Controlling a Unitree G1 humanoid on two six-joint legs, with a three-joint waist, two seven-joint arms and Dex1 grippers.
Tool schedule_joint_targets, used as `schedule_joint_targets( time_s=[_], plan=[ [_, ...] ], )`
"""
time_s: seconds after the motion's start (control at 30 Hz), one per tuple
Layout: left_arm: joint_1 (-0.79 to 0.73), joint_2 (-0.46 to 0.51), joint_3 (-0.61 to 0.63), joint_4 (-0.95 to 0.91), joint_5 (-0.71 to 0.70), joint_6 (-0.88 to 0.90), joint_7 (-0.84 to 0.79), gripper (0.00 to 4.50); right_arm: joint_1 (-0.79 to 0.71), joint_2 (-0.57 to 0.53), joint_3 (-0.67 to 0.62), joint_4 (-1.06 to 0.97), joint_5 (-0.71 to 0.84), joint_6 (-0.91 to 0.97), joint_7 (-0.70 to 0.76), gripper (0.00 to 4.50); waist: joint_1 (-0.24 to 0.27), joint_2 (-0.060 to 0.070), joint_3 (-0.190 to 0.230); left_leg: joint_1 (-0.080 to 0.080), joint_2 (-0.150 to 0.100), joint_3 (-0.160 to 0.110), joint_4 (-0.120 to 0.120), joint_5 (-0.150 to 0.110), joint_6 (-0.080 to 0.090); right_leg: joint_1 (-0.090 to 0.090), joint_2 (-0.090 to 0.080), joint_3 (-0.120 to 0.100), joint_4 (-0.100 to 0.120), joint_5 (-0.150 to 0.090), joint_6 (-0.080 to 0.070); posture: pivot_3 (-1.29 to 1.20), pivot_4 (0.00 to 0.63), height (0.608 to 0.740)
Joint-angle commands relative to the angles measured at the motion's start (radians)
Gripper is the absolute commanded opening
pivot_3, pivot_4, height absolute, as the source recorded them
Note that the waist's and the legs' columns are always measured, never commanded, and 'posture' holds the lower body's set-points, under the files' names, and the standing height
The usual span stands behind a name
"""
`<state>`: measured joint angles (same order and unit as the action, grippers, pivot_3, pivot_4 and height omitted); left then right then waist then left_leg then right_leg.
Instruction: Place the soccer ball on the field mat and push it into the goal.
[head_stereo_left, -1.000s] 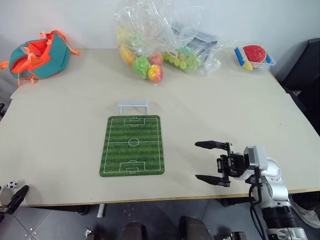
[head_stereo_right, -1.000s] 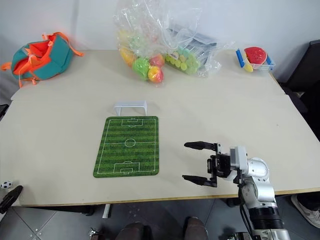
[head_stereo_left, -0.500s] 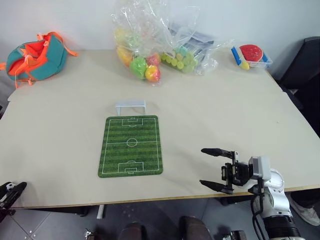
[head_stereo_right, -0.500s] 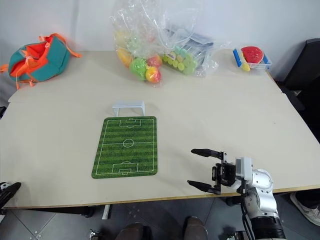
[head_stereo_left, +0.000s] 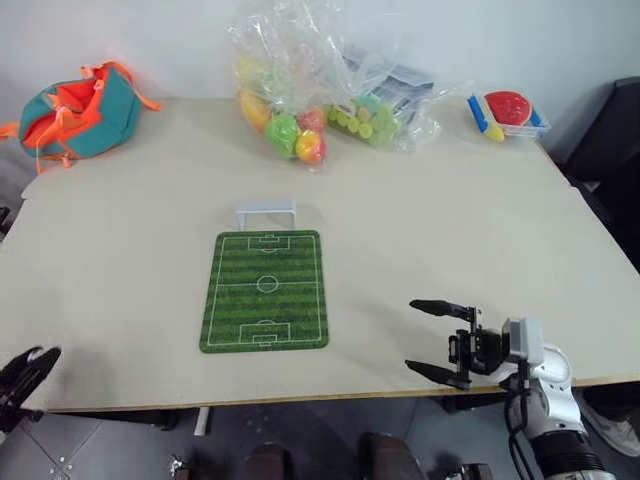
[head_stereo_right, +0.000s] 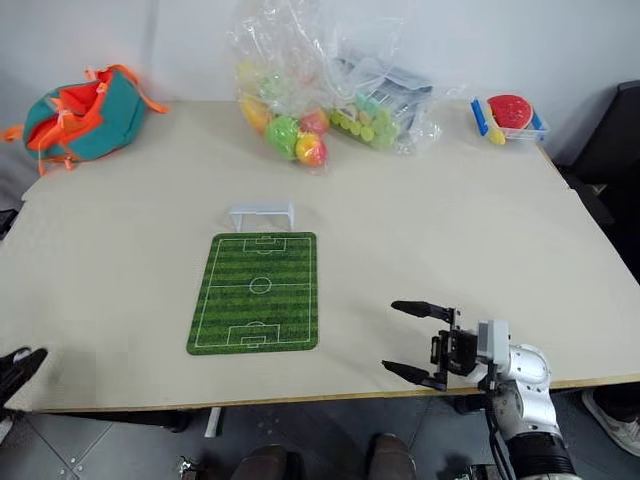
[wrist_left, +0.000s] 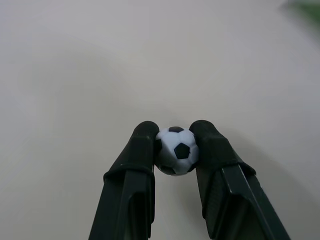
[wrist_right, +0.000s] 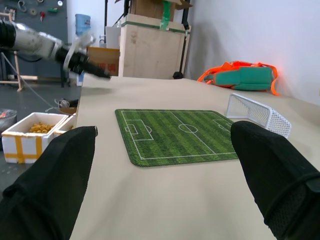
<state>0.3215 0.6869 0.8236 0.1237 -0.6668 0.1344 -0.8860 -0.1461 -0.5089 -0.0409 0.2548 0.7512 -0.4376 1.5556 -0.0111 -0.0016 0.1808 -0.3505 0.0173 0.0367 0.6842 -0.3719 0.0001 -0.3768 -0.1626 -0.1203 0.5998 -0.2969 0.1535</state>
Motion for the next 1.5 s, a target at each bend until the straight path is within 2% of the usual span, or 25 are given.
schedule_joint_targets(
  time_s=[0.03, 0.13, 0.23, 0.4, 0.63, 1.03, 1.3, 1.5],
  plan=[
    [-0.020, 0.091, -0.038, -0.151, -0.056, 0.069, -0.092, 0.86, 0.026, -0.082, 0.032, -0.040, 0.045, -0.045, 0.059, 4.50, 0.009, 0.000, 0.000, 0.000, -0.001, 0.000, 0.000, 0.000, 0.000, 0.000, 0.000, 0.000, 0.000, 0.000, 0.000, 0.00, 0.150, 0.740],
    [-0.076, 0.165, -0.150, -0.224, -0.057, 0.121, -0.178, 0.86, 0.033, -0.129, 0.041, -0.165, 0.071, 0.029, 0.036, 4.50, 0.011, 0.005, 0.002, 0.000, -0.003, 0.001, 0.000, 0.000, 0.000, 0.000, 0.000, 0.000, 0.000, 0.000, 0.000, 0.00, 0.150, 0.740],
    [-0.255, 0.223, -0.364, -0.256, -0.005, 0.130, -0.258, 0.86, 0.010, -0.148, 0.032, -0.316, 0.057, 0.148, -0.045, 4.50, 0.011, 0.009, 0.004, 0.000, -0.003, 0.003, 0.000, 0.000, 0.000, 0.000, 0.001, 0.000, 0.001, 0.000, 0.000, 0.00, 0.150, 0.740],
    [-0.571, 0.173, -0.672, -0.186, 0.122, 0.100, -0.342, 0.86, 0.036, -0.107, 0.015, -0.421, 0.060, 0.209, -0.091, 4.50, 0.018, 0.007, 0.003, -0.001, -0.002, 0.006, 0.001, 0.002, -0.002, 0.000, 0.004, -0.001, 0.001, 0.000, 0.000, 0.00, 0.150, 0.740],
    [-0.706, 0.125, -0.874, -0.058, 0.283, -0.010, -0.440, 0.86, 0.034, -0.054, 0.016, -0.516, 0.034, 0.283, -0.188, 4.50, 0.010, 0.007, 0.004, -0.002, -0.001, 0.010, 0.000, 0.002, -0.001, -0.003, 0.006, -0.001, 0.000, 0.000, 0.000, 0.00, 0.150, 0.740],
    [-0.741, 0.037, -0.948, 0.035, 0.377, -0.113, -0.452, 0.86, 0.066, -0.046, -0.013, -0.572, -0.029, 0.321, -0.323, 4.50, 0.027, 0.006, 0.004, -0.002, -0.001, 0.010, 0.002, 0.002, -0.001, -0.003, 0.006, 0.000, 0.001, 0.000, 0.000, 0.00, 0.150, 0.740],
    [-0.749, -0.006, -0.961, 0.084, 0.420, -0.143, -0.424, 0.86, 0.083, -0.053, -0.023, -0.574, -0.050, 0.331, -0.338, 4.50, 0.034, 0.006, 0.004, -0.002, -0.001, 0.010, 0.002, 0.002, -0.001, -0.003, 0.006, 0.000, 0.001, 0.000, 0.000, 0.00, 0.150, 0.740],
    [-0.751, -0.013, -0.967, 0.094, 0.441, -0.159, -0.433, 0.86, 0.138, -0.069, -0.061, -0.488, -0.086, 0.278, -0.272, 4.50, 0.035, 0.006, 0.004, -0.002, -0.001, 0.010, 0.002, 0.002, -0.001, -0.002, 0.006, 0.000, 0.001, 0.000, 0.000, 0.00, 0.150, 0.740]
  ],
)
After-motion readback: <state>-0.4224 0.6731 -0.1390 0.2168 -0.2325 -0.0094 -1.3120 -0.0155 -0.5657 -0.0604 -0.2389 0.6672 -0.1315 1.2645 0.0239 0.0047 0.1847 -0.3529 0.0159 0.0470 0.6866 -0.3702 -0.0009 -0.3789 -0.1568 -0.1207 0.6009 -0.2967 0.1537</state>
